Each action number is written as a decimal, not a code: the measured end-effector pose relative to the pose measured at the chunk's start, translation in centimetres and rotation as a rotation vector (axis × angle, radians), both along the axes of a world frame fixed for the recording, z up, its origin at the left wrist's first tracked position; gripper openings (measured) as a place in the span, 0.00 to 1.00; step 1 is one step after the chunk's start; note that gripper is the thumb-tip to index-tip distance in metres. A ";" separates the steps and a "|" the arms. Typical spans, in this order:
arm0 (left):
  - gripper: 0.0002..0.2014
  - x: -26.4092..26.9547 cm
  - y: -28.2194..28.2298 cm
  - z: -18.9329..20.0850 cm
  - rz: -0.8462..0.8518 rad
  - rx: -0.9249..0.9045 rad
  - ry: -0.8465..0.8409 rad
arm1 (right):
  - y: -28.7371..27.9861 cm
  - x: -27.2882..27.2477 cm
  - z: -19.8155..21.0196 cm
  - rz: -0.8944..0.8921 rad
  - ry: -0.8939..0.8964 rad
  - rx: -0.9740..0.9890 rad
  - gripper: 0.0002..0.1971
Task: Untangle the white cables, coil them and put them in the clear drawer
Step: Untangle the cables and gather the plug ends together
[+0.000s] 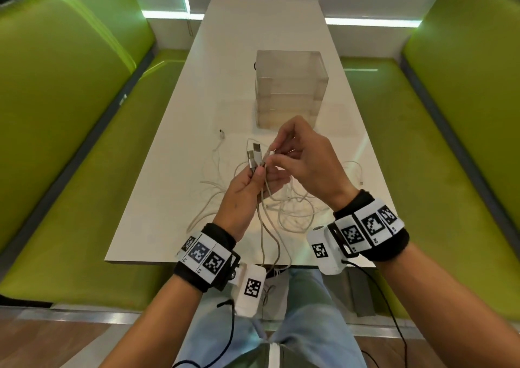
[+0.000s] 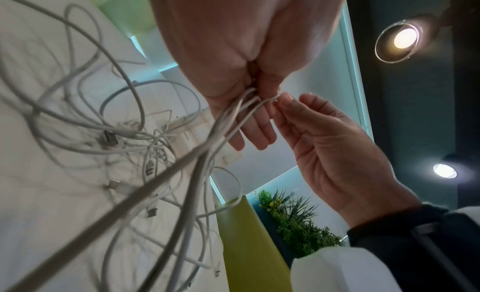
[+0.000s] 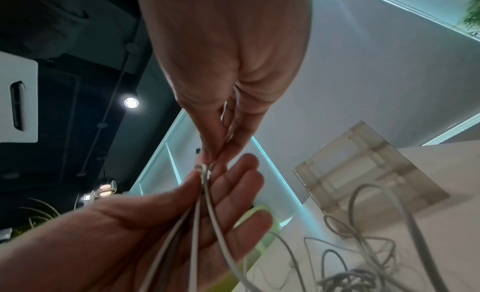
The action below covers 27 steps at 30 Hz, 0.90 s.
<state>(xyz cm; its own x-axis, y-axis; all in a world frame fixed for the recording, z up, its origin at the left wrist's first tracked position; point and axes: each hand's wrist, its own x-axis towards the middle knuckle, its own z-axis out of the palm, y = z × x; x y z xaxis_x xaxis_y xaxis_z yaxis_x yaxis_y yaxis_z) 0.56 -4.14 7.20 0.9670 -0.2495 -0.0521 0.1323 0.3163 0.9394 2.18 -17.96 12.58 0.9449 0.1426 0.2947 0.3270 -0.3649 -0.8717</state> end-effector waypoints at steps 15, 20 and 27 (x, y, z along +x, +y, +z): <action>0.13 0.3 2.3 2.9 0.232 -0.125 -0.076 | 0.1 1.6 -7.0 0.109 0.206 -0.378 0.04; 0.14 -0.5 4.6 6.2 0.324 -0.230 -0.153 | -1.7 5.2 -7.8 0.016 0.189 -0.598 0.07; 0.13 1.4 6.7 5.2 0.394 0.034 -0.061 | -2.4 5.3 -6.9 -0.034 0.215 -0.291 0.10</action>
<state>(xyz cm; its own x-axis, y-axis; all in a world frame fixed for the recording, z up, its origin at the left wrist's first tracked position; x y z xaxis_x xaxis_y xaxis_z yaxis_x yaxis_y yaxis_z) 1.98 2.53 12.36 0.9899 0.1416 0.0065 -0.0492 0.3000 0.9527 7.49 -20.36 5.70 0.9865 0.1587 0.0407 0.1311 -0.6155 -0.7772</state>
